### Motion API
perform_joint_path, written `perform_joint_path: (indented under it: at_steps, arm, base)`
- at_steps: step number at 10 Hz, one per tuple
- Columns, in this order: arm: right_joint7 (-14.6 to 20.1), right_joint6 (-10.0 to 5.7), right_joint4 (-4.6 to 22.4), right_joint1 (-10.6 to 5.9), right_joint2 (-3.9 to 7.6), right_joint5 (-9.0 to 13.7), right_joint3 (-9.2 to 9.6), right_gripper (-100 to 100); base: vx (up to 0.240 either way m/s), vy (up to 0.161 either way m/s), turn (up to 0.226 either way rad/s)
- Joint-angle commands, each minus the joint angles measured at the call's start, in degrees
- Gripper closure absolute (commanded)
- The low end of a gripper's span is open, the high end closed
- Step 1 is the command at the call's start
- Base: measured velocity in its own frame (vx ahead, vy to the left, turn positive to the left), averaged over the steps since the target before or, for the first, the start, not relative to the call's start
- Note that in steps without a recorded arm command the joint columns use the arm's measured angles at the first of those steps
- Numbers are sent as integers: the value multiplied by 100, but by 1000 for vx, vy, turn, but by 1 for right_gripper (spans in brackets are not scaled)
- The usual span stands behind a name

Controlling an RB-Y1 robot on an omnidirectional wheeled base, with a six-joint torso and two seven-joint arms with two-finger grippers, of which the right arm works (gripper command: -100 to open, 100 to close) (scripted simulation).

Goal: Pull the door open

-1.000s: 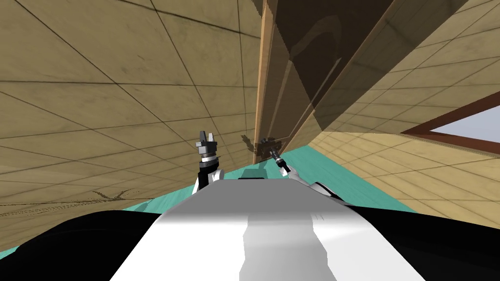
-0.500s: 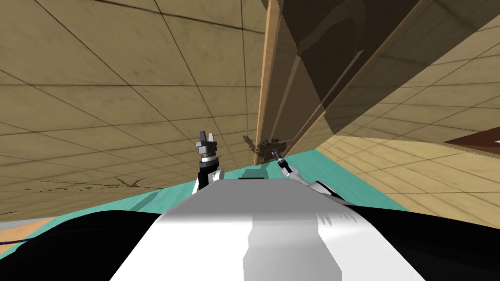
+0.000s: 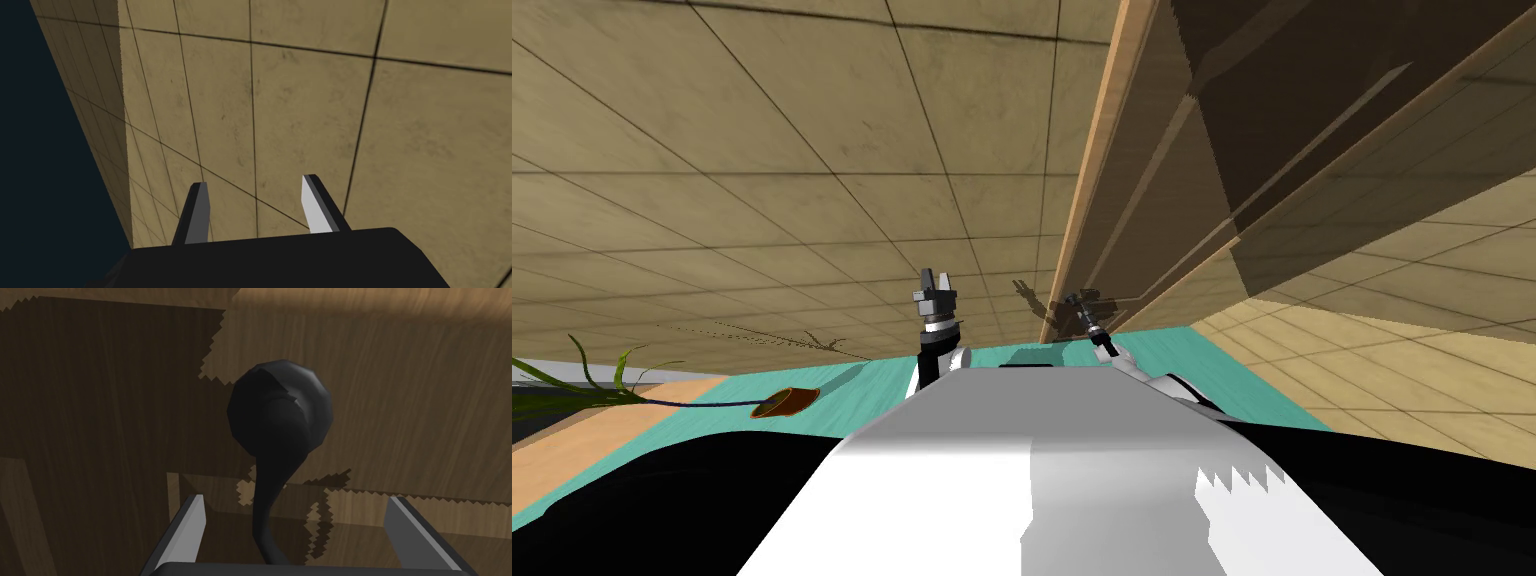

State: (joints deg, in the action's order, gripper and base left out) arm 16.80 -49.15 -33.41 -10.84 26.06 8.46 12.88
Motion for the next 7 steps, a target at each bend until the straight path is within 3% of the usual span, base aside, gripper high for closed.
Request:
perform_joint_path:
  at_steps: [1, 7]
  arm:
    - [-39, -8, 148, 12, 34, 93, -180, -100]
    - [-75, -49, 310, 20, 70, 194, -375, -100]
  base:
    - [60, 0, 192]
    - [32, -9, 117]
